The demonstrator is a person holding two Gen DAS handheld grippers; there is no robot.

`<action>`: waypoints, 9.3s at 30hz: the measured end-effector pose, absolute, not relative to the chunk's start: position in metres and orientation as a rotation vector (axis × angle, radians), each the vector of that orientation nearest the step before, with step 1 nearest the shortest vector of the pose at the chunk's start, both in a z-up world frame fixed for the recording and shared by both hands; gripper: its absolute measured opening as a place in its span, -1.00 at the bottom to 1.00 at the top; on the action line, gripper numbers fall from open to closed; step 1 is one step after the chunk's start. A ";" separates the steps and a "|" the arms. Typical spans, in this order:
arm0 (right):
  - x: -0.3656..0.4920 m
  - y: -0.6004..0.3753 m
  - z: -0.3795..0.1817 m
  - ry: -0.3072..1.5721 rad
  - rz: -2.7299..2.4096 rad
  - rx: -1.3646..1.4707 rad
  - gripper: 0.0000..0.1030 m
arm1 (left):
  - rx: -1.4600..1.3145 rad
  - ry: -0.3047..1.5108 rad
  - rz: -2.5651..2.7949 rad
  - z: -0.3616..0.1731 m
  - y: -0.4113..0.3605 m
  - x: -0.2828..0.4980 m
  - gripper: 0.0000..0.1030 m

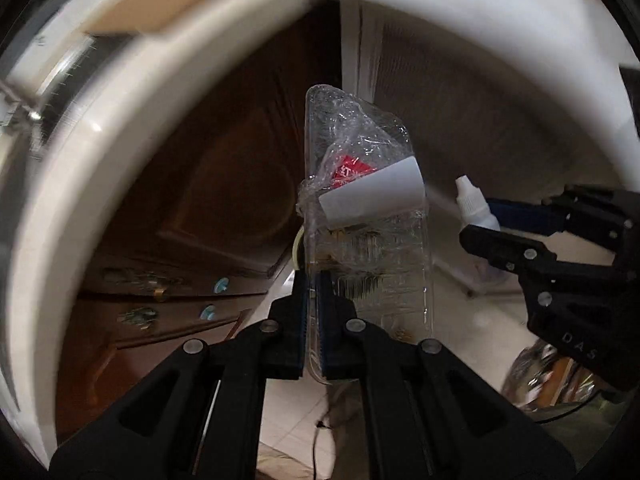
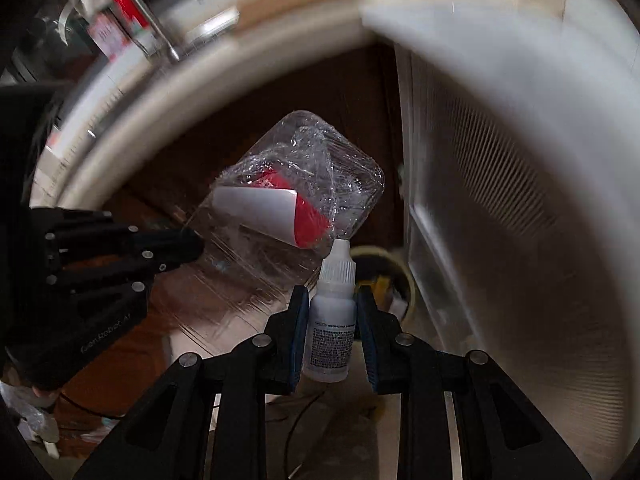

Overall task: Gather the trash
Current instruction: 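Lower both tools over the bin and open them to drop the items, then raise both tools back toward the counter, then grasp the clear EYE saline bottle with the right tool while the left grasps the patterned wrapper, then carry saline bottle and wrapper down to the bin and open both tools, then raise both tools back toward the counter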

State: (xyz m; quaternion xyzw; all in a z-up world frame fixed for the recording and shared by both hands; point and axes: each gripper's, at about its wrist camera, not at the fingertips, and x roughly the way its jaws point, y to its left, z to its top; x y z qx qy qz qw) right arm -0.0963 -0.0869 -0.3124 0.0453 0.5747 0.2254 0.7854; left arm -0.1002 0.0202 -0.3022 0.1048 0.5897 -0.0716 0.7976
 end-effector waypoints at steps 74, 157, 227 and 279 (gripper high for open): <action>-0.017 -0.143 -0.022 0.886 0.340 0.094 0.24 | -0.071 0.895 -0.070 -0.030 0.055 -0.045 0.31; 0.481 -0.184 -0.175 1.166 0.217 0.153 0.05 | -0.209 1.150 -0.404 -0.166 0.001 0.511 -0.76; -0.096 -0.070 -0.545 1.572 0.239 0.079 0.09 | 0.077 1.442 -0.171 -0.540 0.038 -0.033 -0.75; -0.130 -0.130 -0.181 1.122 0.204 0.177 0.36 | -0.008 1.159 -0.157 -0.212 0.032 -0.097 0.61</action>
